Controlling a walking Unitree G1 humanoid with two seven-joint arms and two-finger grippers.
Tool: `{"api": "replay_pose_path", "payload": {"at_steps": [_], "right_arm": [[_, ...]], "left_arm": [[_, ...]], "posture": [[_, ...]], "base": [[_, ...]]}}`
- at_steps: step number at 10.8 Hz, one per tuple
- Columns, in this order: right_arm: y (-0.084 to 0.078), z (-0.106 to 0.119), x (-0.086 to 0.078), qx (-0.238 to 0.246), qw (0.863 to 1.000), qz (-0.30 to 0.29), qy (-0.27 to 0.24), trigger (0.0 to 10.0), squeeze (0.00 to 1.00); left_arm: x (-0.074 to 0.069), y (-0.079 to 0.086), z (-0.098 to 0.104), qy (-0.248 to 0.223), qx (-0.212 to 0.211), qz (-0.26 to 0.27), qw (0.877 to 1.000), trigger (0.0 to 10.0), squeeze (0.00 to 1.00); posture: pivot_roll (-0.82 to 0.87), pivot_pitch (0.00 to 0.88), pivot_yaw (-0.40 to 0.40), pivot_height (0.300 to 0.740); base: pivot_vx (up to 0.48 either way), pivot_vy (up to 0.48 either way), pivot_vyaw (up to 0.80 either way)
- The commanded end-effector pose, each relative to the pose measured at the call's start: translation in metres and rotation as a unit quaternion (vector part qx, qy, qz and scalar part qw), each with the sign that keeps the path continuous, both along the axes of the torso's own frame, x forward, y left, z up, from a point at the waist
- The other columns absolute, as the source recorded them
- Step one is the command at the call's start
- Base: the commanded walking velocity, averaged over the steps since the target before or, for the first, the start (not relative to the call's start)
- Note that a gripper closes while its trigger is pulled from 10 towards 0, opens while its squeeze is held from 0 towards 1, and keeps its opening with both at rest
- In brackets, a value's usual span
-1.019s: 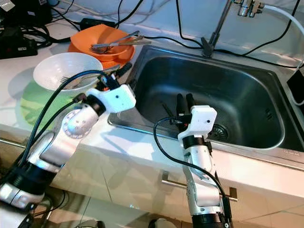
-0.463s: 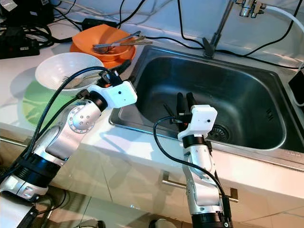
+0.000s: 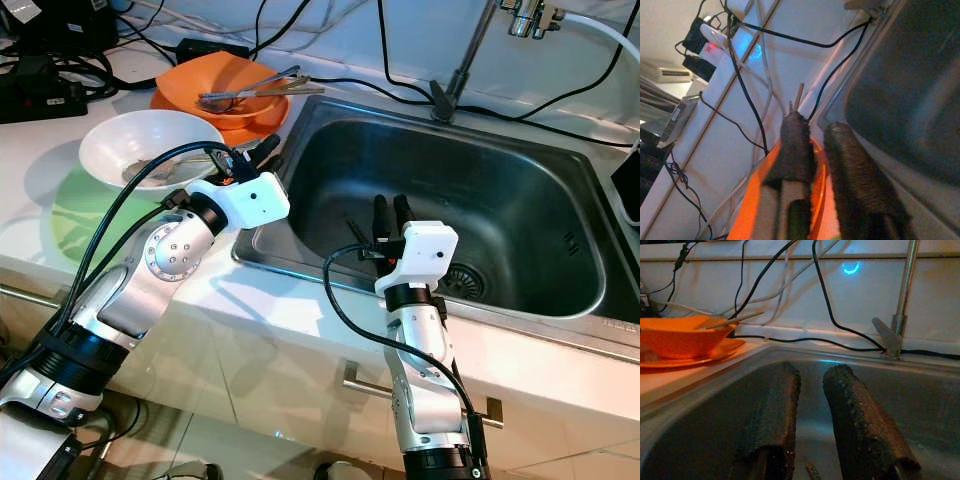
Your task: Kitchen organization
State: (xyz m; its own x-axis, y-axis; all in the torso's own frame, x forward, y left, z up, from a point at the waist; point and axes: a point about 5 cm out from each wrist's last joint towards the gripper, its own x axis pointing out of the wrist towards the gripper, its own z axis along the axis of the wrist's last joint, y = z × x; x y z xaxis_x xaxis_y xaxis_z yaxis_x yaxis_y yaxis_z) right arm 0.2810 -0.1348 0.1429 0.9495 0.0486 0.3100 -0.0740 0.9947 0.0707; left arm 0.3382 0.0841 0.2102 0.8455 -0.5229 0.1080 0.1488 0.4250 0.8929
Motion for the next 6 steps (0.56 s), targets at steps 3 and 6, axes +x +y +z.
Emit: {"api": "replay_pose_path", "payload": {"at_steps": [3,6], "right_arm": [[-0.003,-0.003,0.001,-0.005,1.000,-0.009,0.009,10.0,0.00],[-0.004,-0.004,0.002,-0.006,1.000,-0.009,0.010,10.0,0.00]], "left_arm": [[0.001,-0.004,0.006,-0.014,0.005,-0.006,1.000,0.0,0.00],[0.001,-0.002,0.017,-0.042,0.002,0.004,0.999,0.0,0.00]], "posture": [[0.02,0.075,-0.073,0.740],[0.02,0.077,-0.074,0.740]], "base": [[0.000,0.000,0.00],[0.000,0.000,0.00]]}}
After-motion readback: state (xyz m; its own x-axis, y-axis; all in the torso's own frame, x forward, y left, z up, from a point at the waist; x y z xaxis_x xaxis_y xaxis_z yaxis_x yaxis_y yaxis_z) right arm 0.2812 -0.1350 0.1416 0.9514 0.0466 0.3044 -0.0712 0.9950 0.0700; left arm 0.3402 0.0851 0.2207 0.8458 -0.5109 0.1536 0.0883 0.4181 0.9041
